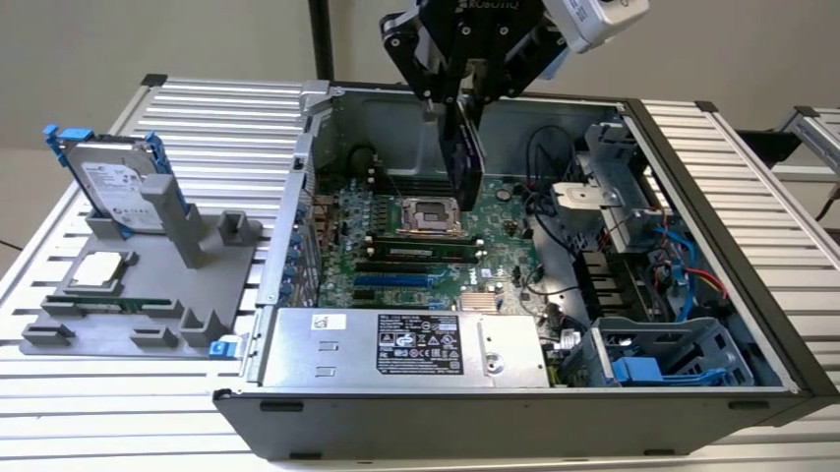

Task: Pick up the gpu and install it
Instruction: 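Insert the gpu into the slot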

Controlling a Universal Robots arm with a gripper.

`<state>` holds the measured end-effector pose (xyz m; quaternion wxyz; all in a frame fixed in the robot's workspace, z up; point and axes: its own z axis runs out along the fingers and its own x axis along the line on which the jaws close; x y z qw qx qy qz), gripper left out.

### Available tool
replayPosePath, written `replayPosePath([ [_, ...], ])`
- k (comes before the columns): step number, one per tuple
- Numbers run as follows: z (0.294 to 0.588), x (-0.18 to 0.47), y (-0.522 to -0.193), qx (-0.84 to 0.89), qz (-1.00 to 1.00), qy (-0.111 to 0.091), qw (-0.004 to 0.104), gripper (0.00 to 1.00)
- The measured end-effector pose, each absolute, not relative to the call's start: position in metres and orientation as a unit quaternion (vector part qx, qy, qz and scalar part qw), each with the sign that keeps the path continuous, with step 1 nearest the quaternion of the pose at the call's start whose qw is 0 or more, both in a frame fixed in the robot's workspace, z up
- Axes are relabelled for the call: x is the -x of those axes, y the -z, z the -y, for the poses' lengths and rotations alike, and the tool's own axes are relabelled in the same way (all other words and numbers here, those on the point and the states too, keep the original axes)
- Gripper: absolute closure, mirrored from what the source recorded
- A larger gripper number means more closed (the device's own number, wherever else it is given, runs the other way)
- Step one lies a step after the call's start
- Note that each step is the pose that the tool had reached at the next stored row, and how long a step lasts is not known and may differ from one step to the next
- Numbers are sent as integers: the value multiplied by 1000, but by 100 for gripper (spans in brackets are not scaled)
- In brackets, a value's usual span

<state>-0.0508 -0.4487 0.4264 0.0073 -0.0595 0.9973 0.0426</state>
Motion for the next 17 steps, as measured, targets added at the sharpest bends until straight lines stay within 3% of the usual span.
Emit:
replayPosePath([
  [17, 449, 51, -426, 124, -991, -43, 5, 100],
])
